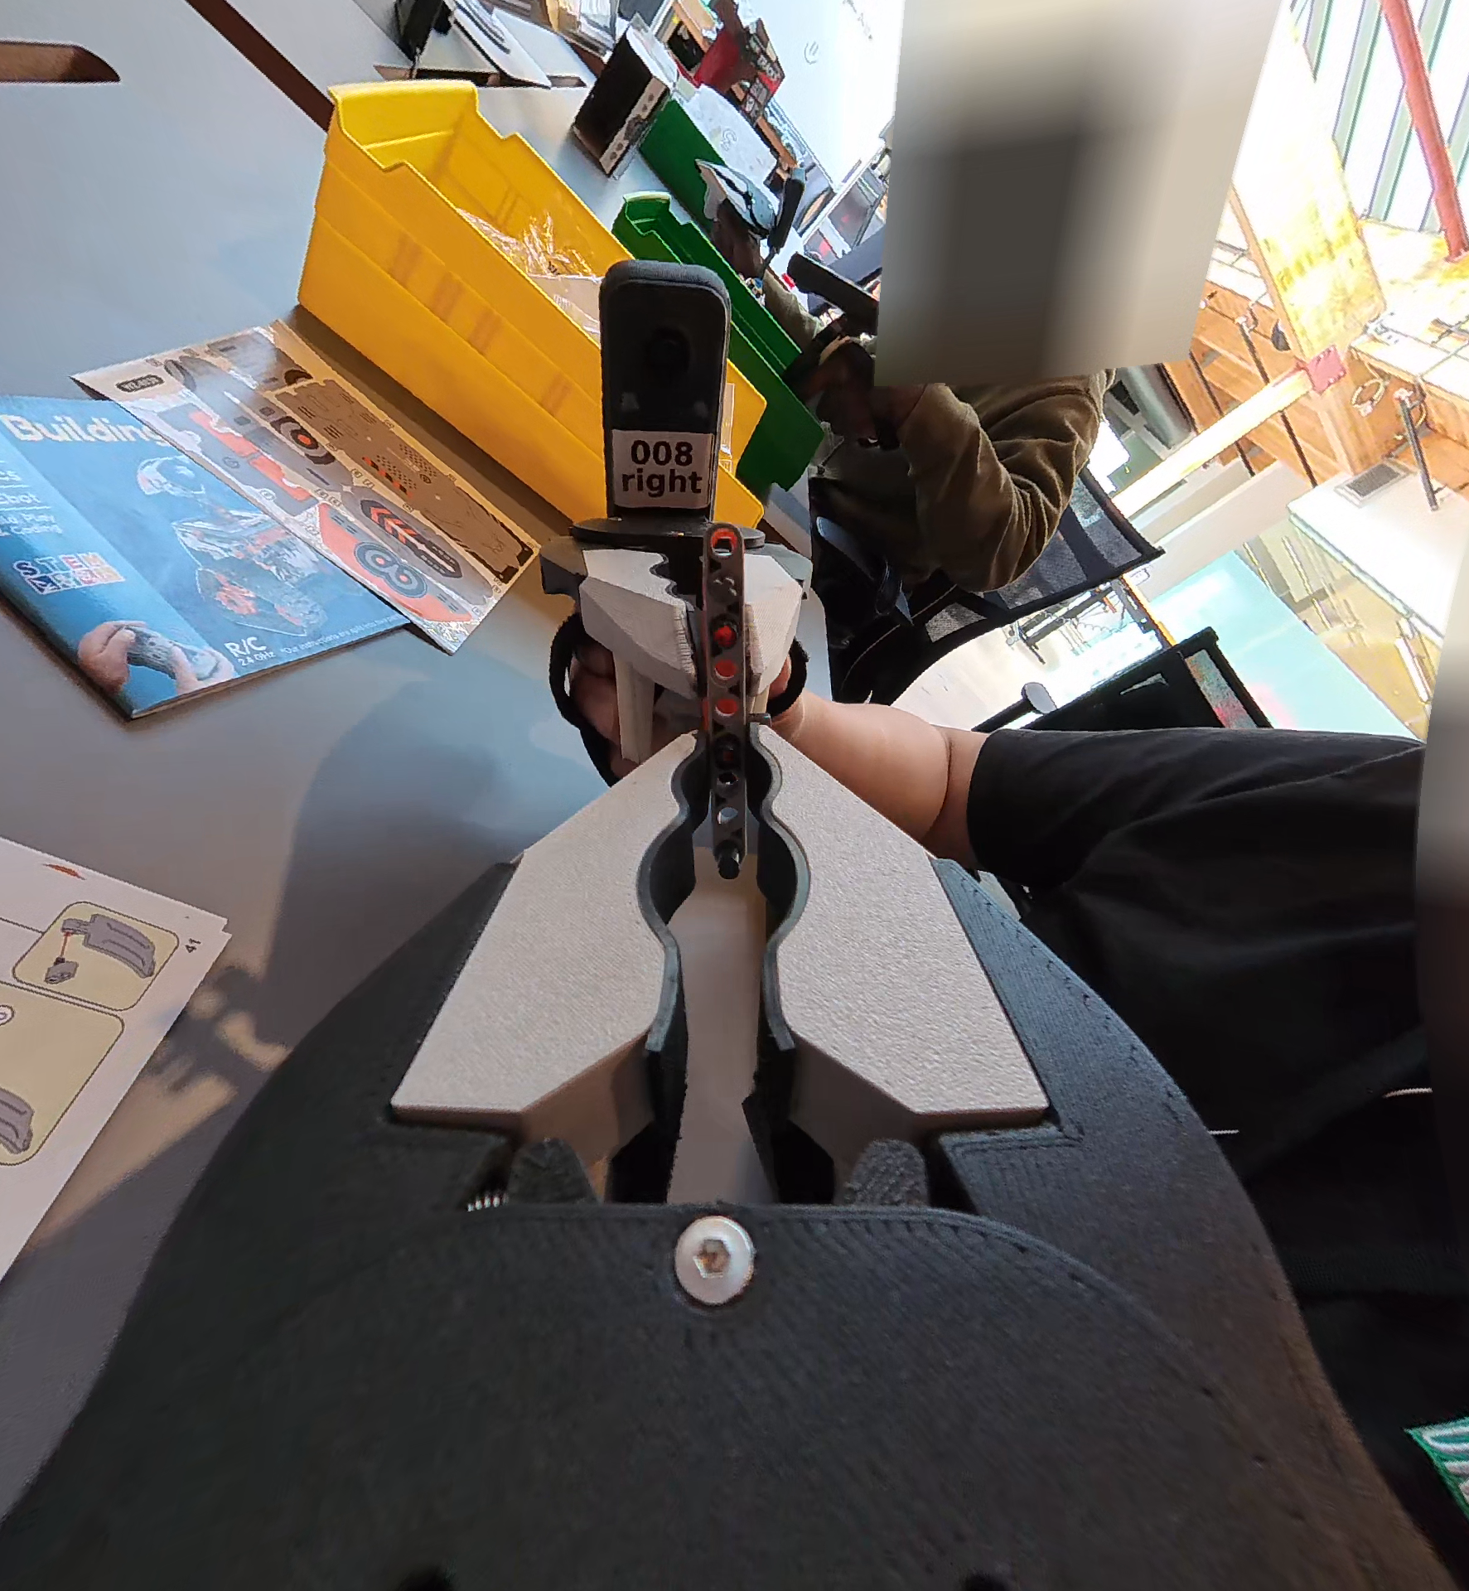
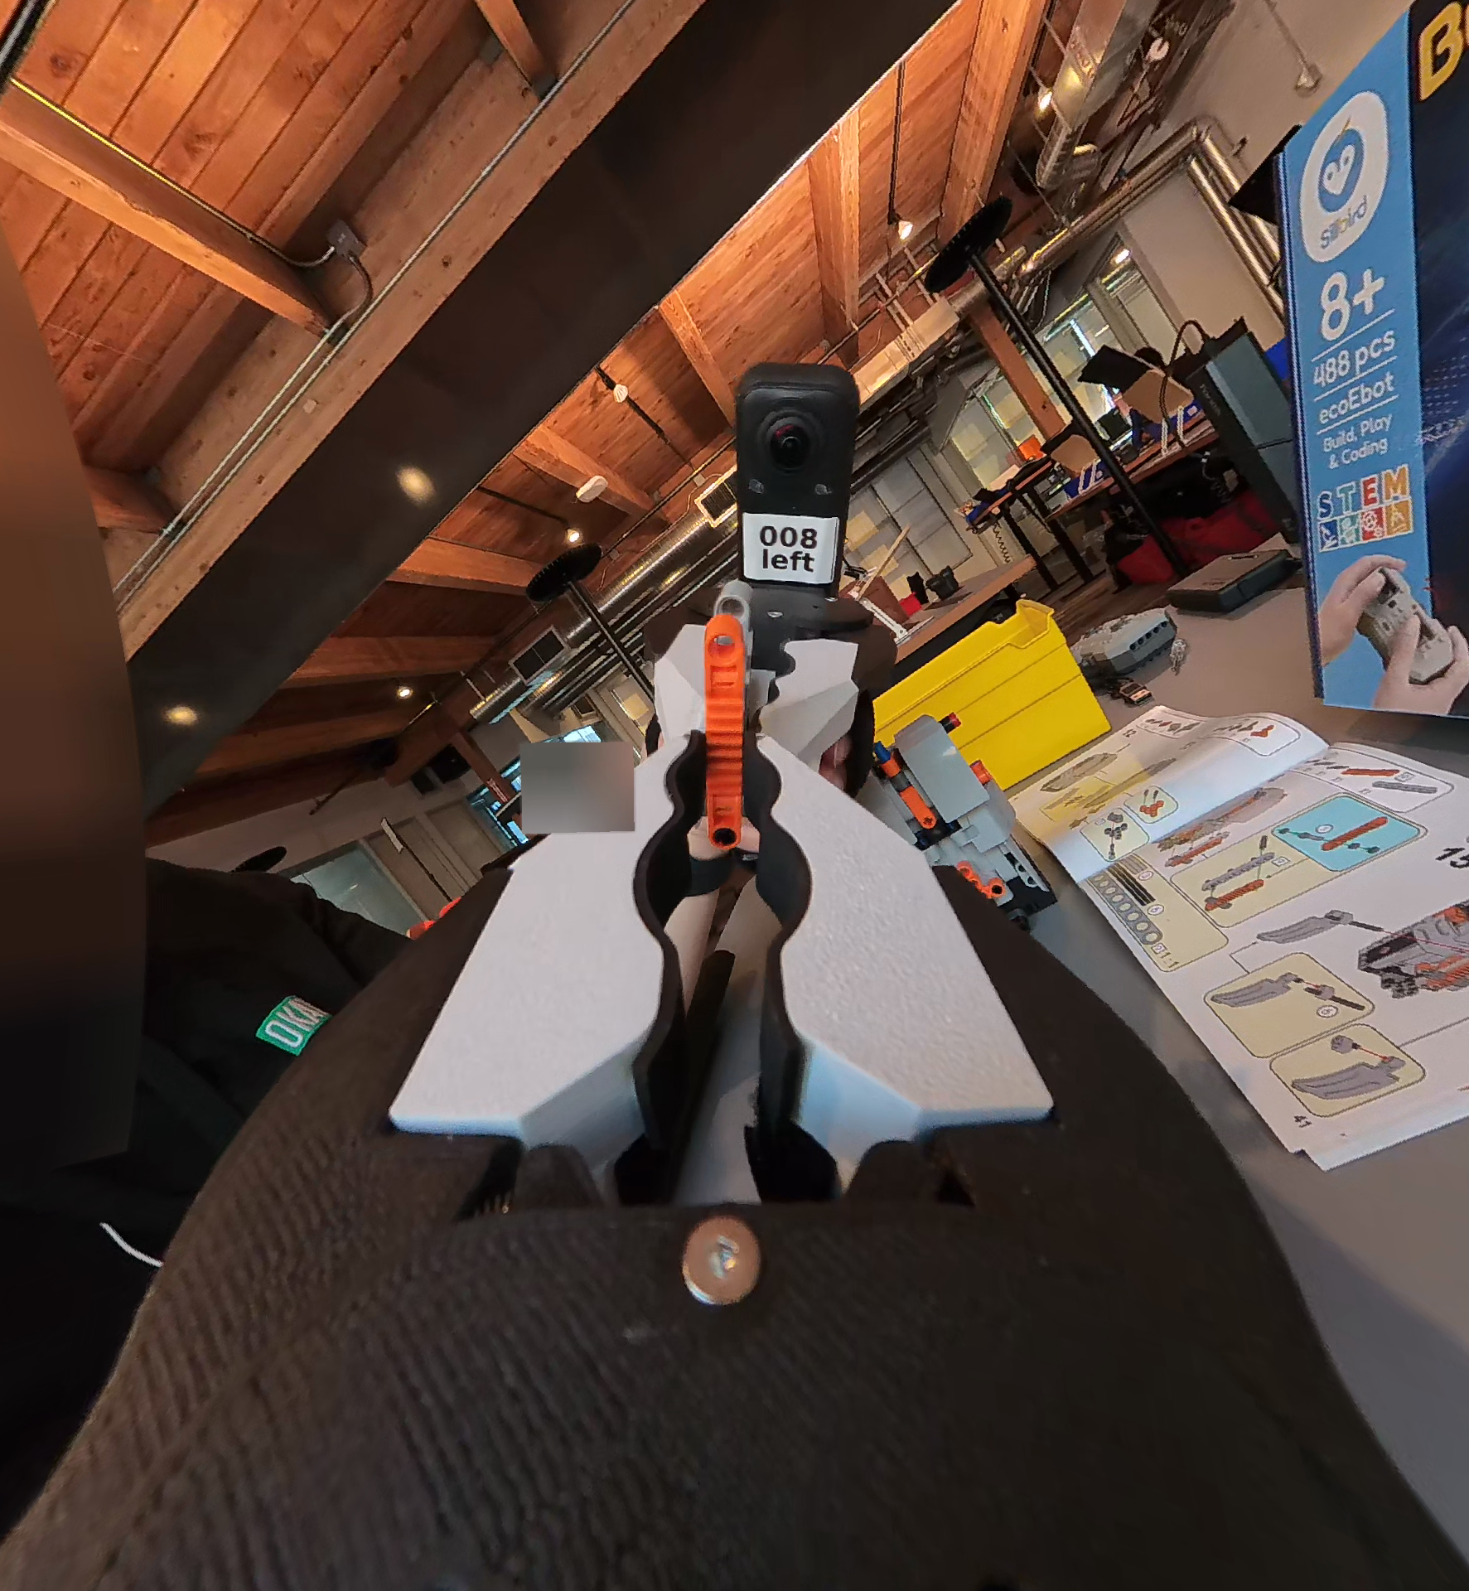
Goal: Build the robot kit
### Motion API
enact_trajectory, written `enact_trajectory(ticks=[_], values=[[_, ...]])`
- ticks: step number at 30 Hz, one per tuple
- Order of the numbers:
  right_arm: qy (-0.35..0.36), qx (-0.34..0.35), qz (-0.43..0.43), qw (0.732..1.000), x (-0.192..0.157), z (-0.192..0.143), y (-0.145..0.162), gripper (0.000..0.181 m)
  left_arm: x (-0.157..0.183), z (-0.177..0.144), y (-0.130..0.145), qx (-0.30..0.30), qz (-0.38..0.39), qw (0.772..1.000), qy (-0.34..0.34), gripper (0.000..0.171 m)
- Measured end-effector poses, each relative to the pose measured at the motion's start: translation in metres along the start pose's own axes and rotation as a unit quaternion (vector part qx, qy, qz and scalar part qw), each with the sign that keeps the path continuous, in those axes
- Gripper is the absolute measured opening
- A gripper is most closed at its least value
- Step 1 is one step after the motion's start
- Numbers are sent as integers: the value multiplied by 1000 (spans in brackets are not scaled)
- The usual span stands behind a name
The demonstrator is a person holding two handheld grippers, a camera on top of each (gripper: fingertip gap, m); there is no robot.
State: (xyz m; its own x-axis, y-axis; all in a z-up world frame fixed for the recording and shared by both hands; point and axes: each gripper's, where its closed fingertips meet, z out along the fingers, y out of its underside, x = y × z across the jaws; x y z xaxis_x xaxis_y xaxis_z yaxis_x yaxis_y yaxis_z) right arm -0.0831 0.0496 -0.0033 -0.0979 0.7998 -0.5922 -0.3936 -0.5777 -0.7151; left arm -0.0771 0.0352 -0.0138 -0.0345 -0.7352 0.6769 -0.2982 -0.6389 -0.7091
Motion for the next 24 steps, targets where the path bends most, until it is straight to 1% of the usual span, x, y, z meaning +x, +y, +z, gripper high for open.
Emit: enact_trajectory(ticks=[9, 14, 21, 24], values=[[-3, -3, 13, 1000, 1, 2, 3, 6, -2, 5, 7, -22, 2, 1000, -1, 5], [-3, 1, 31, 1000, 2, 1, 2, 6, -1, 6, 6, -15, -9, 1000, 18, 5], [17, -38, 39, 998, 9, 3, 15, 6, -9, 9, 18, -49, -22, 998, 10, 5], [16, -68, 45, 997, 11, 3, 23, 6, -12, 11, 27, -74, -23, 997, 2, 5]])
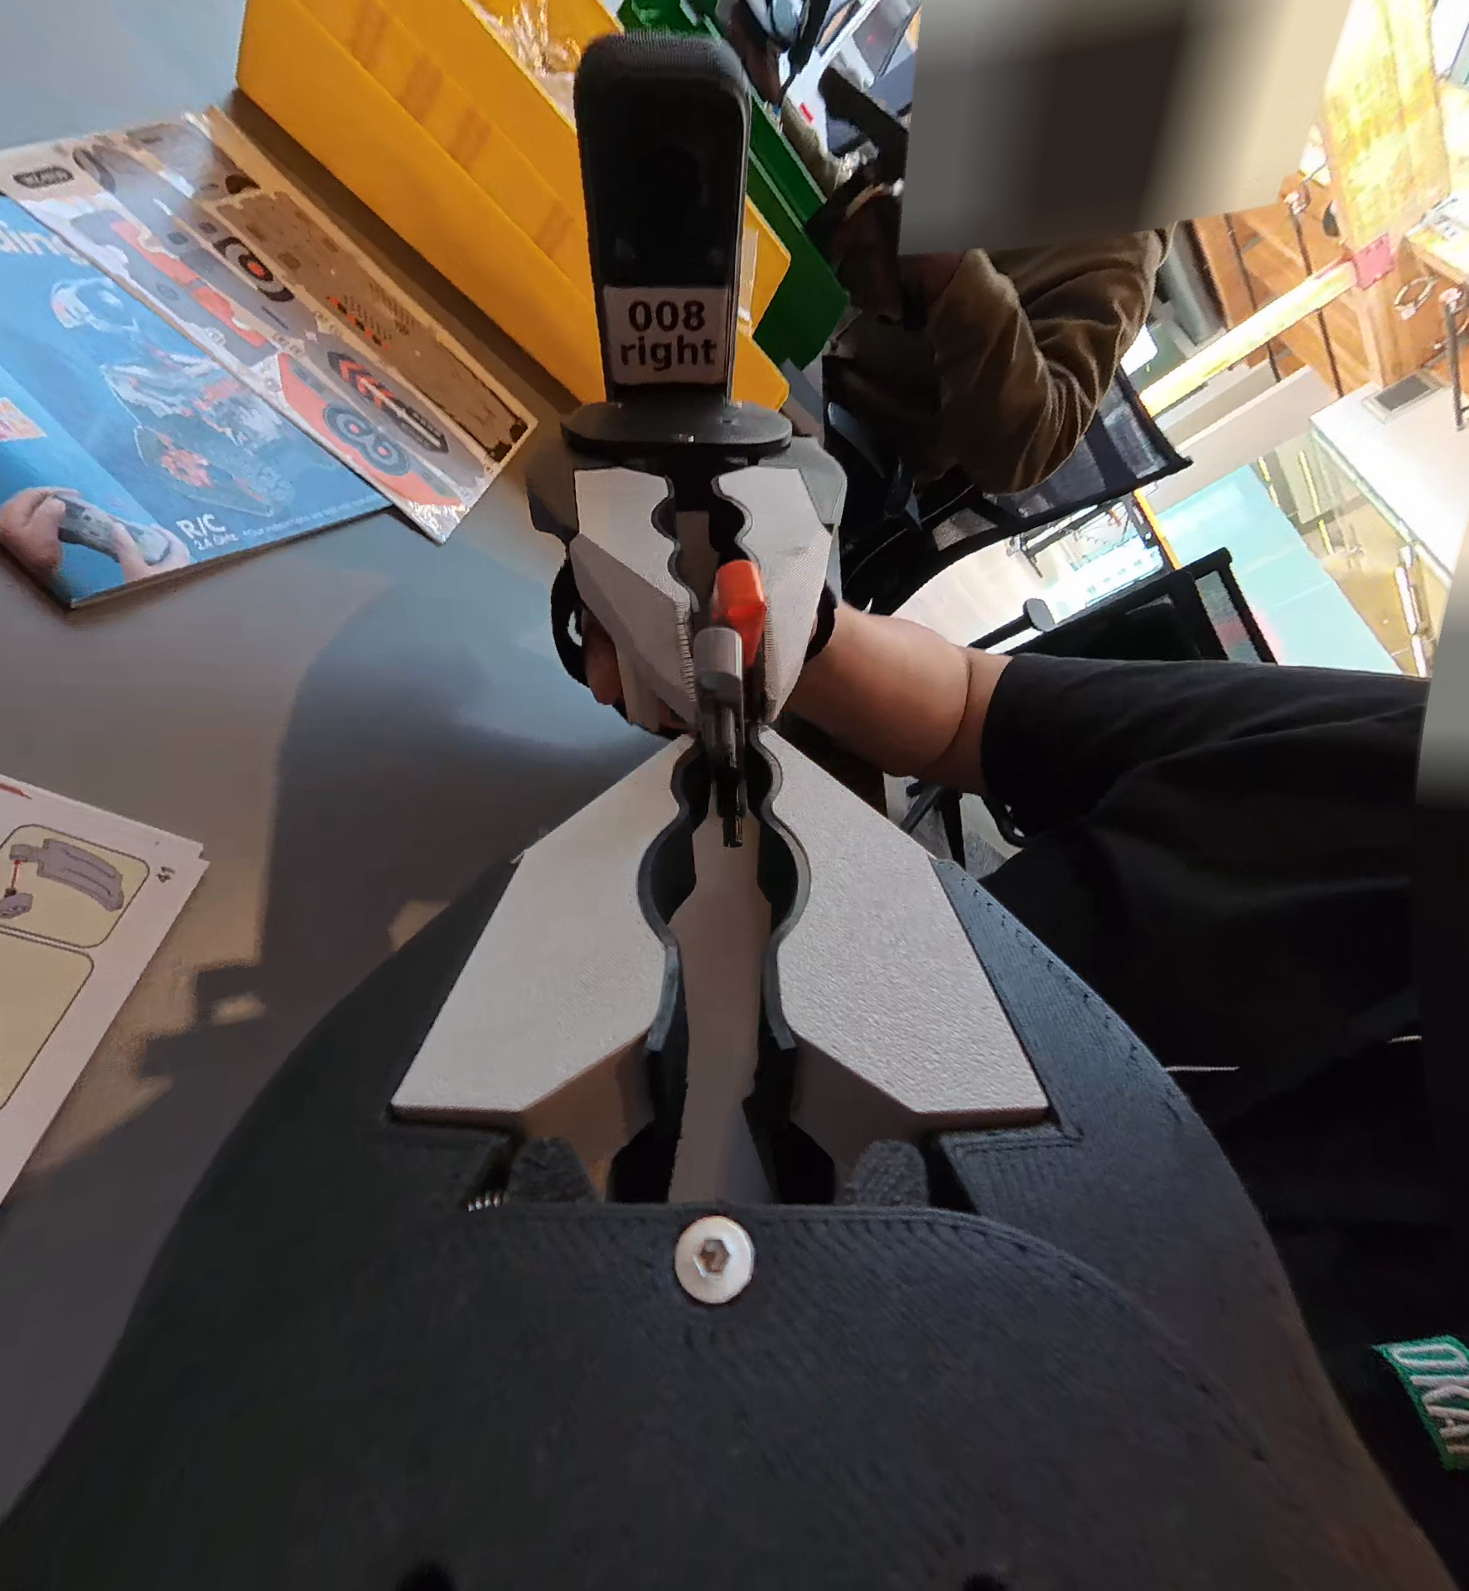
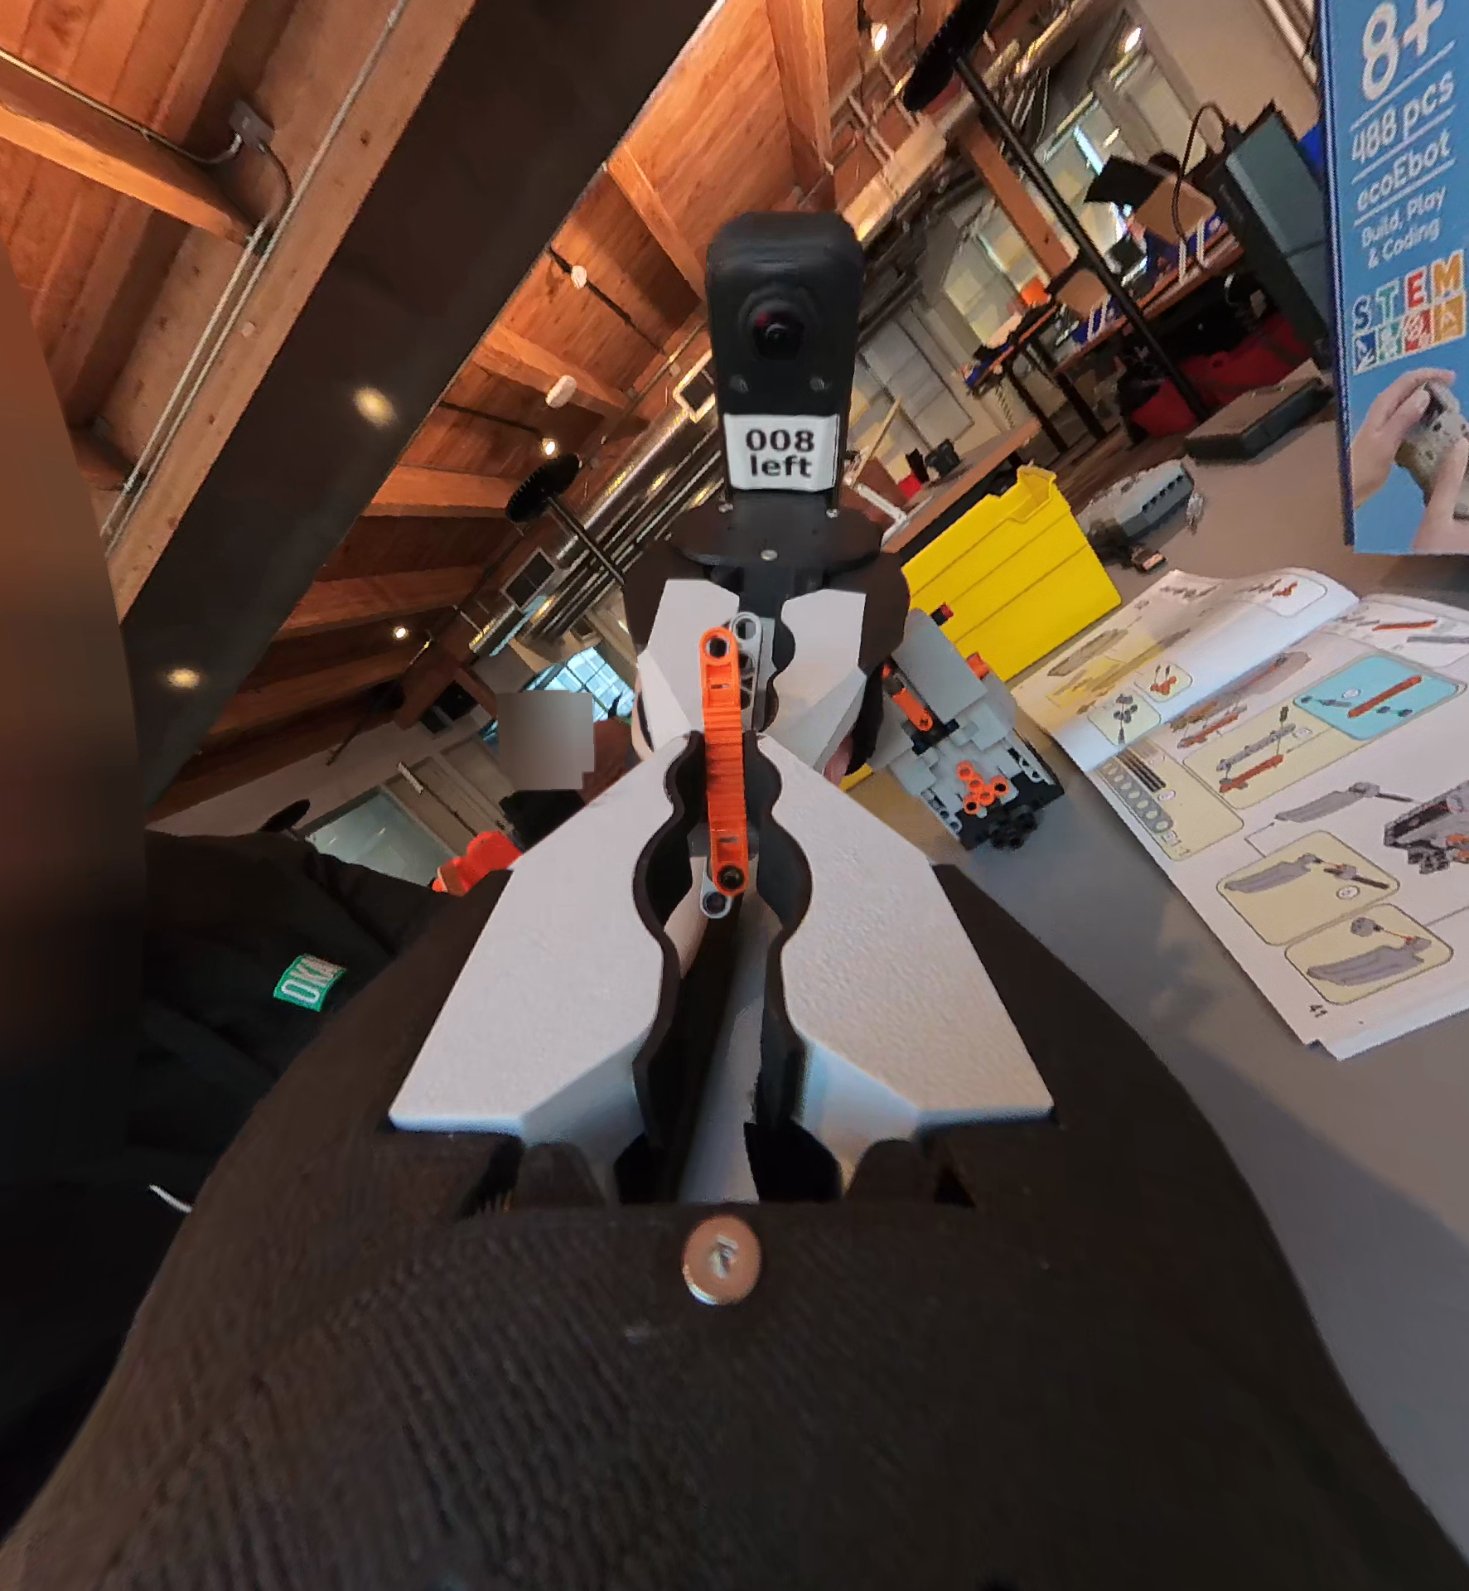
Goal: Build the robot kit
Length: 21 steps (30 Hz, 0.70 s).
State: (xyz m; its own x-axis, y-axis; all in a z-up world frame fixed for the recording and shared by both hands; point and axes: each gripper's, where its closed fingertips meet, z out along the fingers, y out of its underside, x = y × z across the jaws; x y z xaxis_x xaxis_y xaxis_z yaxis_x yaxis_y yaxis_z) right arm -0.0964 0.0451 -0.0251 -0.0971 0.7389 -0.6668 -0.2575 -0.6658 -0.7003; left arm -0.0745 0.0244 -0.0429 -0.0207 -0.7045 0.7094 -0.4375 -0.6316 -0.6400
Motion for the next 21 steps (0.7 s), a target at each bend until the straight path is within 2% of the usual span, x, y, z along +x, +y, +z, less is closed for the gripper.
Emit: enact_trajectory(ticks=[4, 7, 10, 15, 21], values=[[15, -48, 9, 999, 7, 0, 13, 11, -9, 2, 14, -41, -1, 999, -29, 5], [22, -70, 13, 997, 9, 0, 20, 6, -12, 2, 21, -60, -6, 997, -38, 5], [33, -66, 6, 997, 11, -1, 17, 6, -13, 2, 19, -54, -8, 998, -35, 5], [5, -42, 67, 997, 14, 1, 19, 5, -15, 6, 24, -72, 2, 996, -44, 6], [-11, -71, 42, 997, 5, 9, 29, 6, -5, 8, 38, -110, -2, 994, -13, 6]])
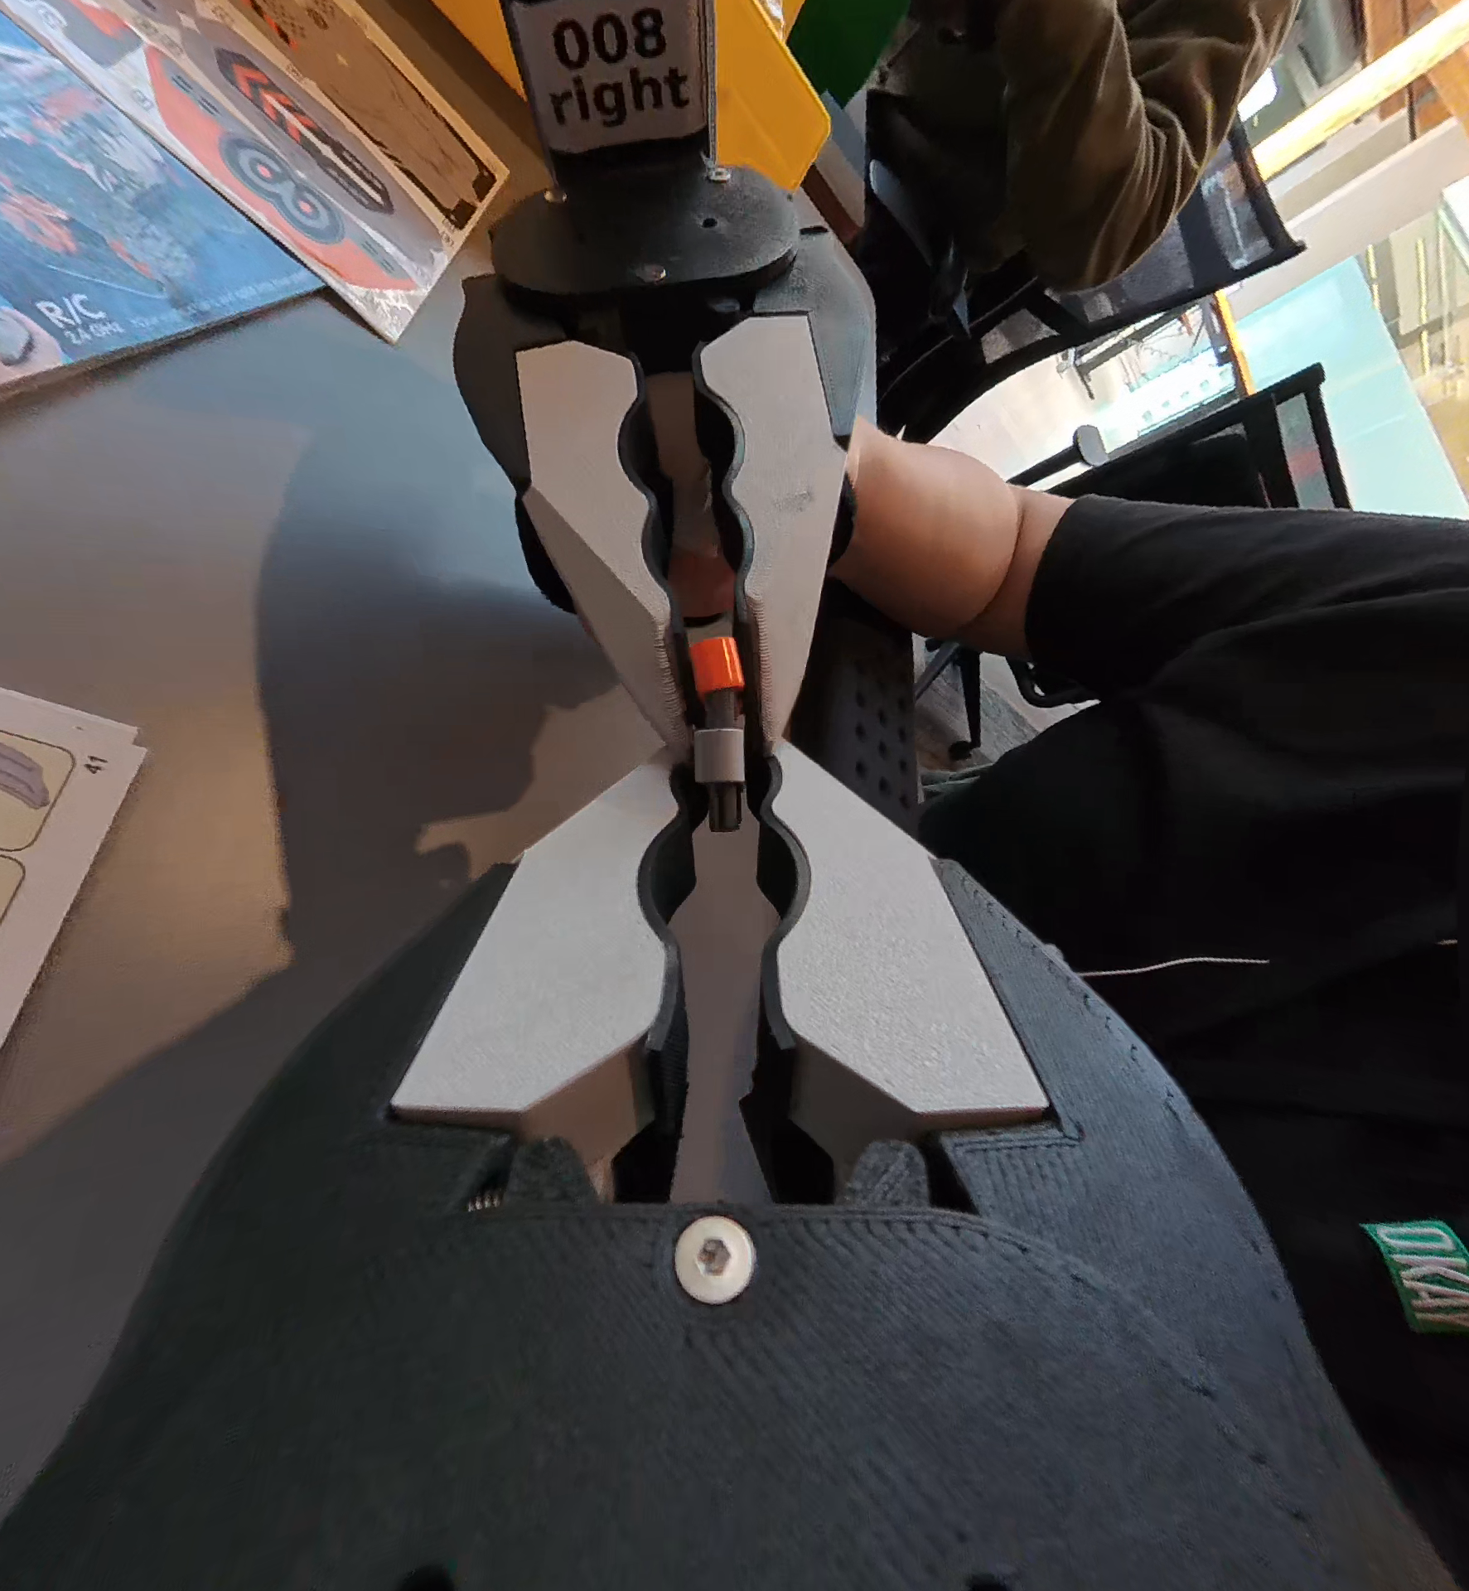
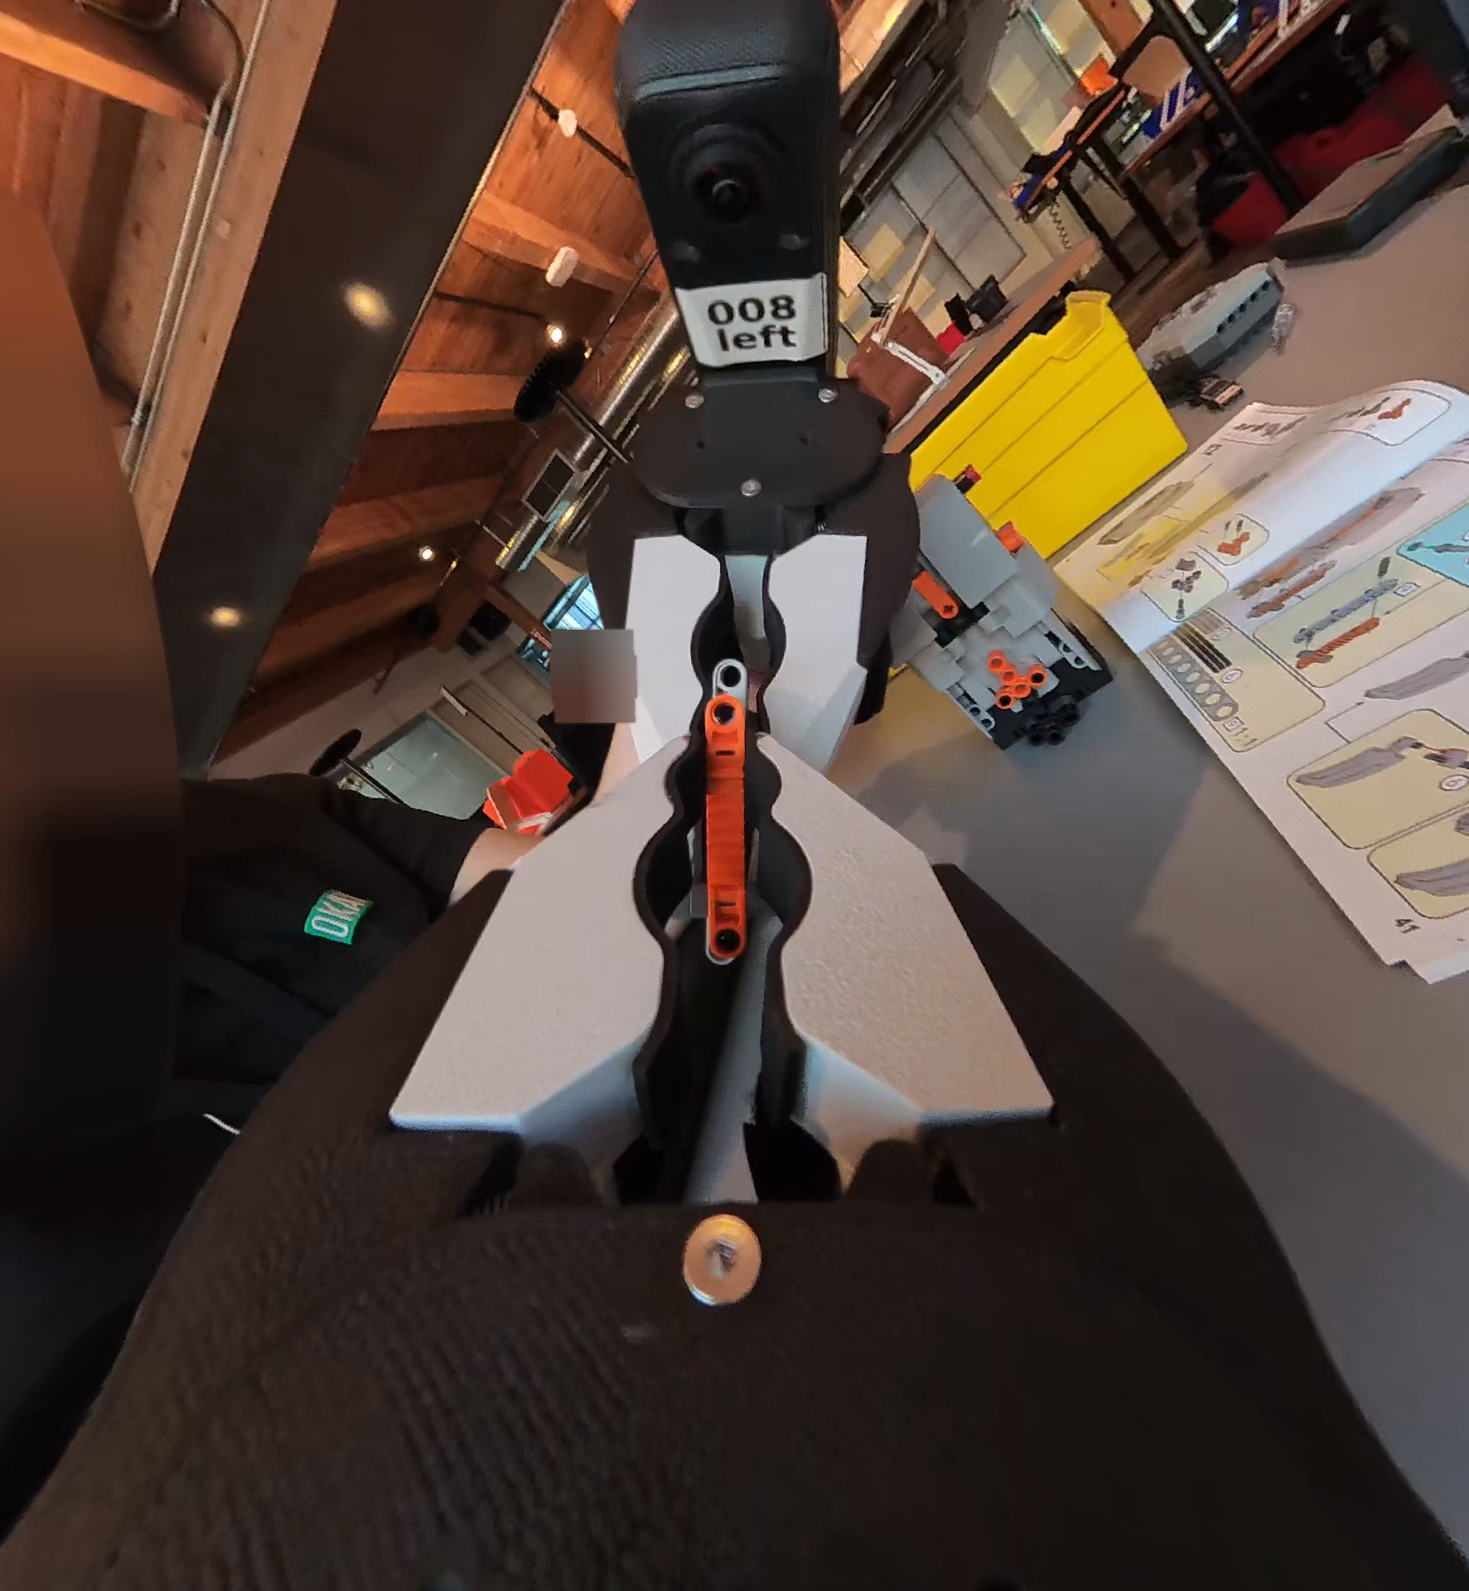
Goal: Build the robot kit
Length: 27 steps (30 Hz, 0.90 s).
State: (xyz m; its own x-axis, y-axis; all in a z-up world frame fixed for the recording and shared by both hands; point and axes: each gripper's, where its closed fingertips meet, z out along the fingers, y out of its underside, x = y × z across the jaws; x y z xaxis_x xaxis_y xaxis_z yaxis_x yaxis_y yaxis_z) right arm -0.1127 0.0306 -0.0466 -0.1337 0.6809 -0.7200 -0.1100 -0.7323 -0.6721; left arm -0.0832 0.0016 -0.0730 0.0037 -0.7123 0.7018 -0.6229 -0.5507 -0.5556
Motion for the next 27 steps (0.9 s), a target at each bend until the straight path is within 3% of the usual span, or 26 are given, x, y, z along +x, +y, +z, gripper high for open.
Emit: enact_trajectory(ticks=[13, 20, 23, 27], values=[[18, 22, 0, 1000, 4, 1, -5, 6, -4, -3, -3, 14, -22, 1000, -1, 6], [-35, 78, 70, 994, 1, -7, -18, 6, 1, -3, -16, 44, -21, 999, 14, 6], [-21, 62, 56, 996, 3, -6, -15, 6, -1, -2, -10, 30, -35, 999, 13, 6], [17, 21, 46, 999, 8, -11, -8, 6, -6, -6, 21, -43, -47, 998, -17, 6]])
